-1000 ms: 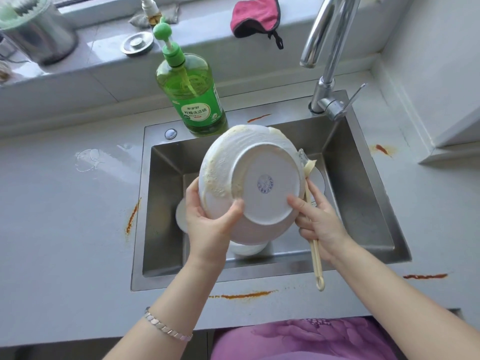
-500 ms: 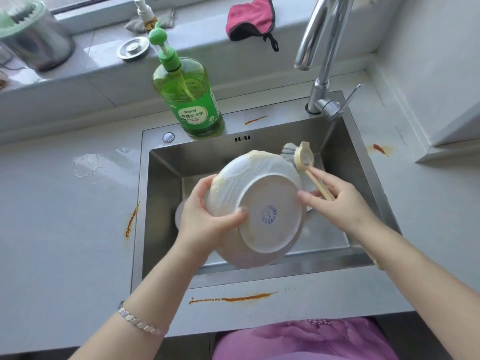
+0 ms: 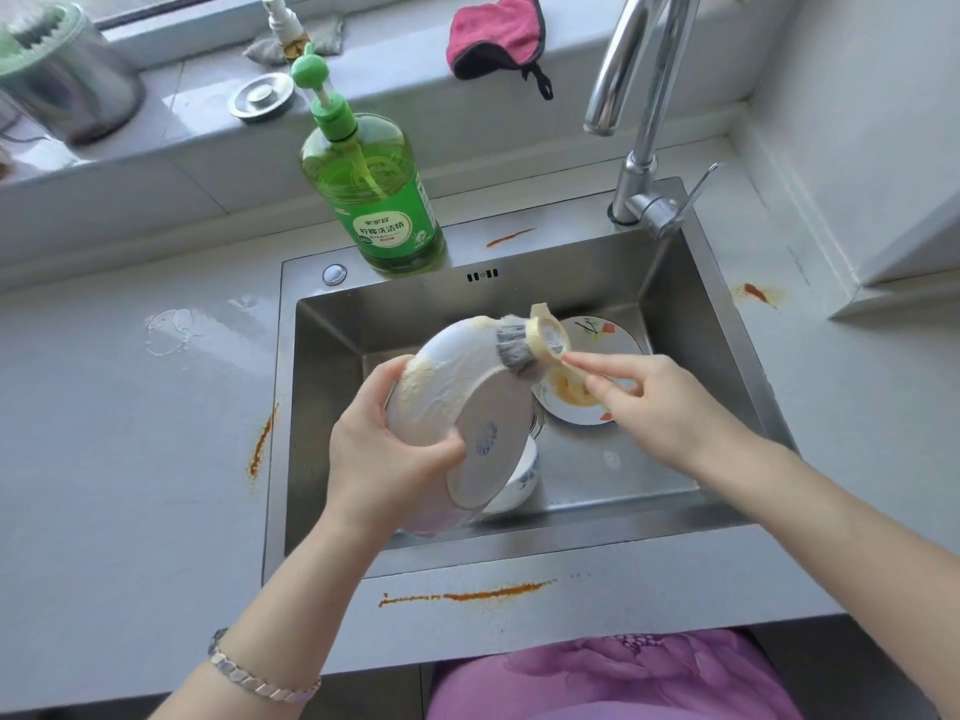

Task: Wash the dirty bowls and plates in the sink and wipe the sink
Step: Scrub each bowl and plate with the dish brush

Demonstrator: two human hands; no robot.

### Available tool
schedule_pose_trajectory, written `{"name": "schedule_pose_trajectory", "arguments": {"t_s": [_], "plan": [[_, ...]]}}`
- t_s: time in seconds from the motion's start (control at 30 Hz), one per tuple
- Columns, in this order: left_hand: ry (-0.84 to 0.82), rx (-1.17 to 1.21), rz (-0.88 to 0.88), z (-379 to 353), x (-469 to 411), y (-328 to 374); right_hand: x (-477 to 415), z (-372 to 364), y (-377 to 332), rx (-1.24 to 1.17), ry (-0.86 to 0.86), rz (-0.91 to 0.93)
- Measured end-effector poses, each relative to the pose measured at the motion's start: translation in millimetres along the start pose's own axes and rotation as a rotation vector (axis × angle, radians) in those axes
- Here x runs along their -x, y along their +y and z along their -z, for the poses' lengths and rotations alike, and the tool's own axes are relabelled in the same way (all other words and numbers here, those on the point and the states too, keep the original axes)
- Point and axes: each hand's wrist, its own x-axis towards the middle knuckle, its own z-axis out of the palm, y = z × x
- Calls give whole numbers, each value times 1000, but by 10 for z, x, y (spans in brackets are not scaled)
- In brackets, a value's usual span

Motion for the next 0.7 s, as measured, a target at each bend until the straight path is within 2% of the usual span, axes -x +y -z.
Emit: {"name": "schedule_pose_trajectory", "arguments": {"t_s": [0.13,0.23,0.3,0.37,0.43,0.57,0.7], "plan": [[-17,-25,-39,26,-16,8,209,-88,-162,-26,-142,155],[7,-30,-42,39,3,27,4,16,-67,3,-42,27],[8,-38,-49,31,8,49,-20,11,-44,-39,-32,34],[25,-22,-28,13,-17,42,112,-110,-149,-71,-112,143],[37,2,-5,4,-42,33,181,-209,-184,-70,-113,229],[37,-19,-10,17,-35,29,-110,-104,12,-99,12,10],[56,-19,11,26,-64,36,24,-169,-117,-108,-114,149]]}}
